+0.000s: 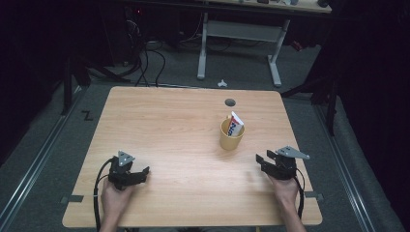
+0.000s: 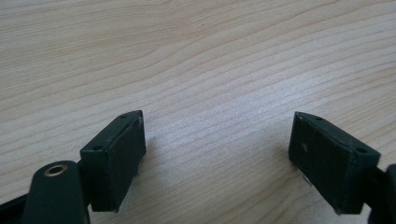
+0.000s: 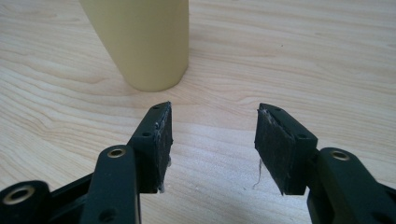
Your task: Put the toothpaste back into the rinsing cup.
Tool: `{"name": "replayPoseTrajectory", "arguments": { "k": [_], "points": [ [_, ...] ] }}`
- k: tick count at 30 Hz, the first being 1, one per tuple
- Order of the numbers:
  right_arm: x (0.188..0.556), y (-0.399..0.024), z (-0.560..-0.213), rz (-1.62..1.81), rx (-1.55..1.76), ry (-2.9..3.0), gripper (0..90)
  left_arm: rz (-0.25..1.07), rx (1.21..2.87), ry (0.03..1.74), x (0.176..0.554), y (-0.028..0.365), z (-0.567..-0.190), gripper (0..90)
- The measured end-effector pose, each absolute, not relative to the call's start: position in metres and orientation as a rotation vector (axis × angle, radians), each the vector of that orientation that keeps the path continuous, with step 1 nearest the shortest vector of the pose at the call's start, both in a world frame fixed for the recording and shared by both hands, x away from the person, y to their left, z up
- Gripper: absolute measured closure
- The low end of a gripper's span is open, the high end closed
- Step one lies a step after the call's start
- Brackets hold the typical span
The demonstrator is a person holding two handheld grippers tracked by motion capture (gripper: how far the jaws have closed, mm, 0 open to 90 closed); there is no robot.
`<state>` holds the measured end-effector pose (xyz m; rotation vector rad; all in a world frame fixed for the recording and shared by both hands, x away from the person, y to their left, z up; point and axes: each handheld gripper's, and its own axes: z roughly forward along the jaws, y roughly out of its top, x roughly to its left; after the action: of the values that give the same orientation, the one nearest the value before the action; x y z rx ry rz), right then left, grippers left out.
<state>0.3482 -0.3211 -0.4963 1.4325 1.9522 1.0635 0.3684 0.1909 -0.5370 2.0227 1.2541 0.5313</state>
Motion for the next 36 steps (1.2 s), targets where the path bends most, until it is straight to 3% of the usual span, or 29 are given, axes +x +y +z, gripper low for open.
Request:
{"name": "replayPoseTrajectory", "arguments": {
  "k": [36],
  "points": [
    [0.362, -0.316, -0.522, 0.917, 1.468, 2.001, 44.0, 0.532, 2.023, 1.254, 0.368, 0.191, -0.537, 19.3]
  ]
}}
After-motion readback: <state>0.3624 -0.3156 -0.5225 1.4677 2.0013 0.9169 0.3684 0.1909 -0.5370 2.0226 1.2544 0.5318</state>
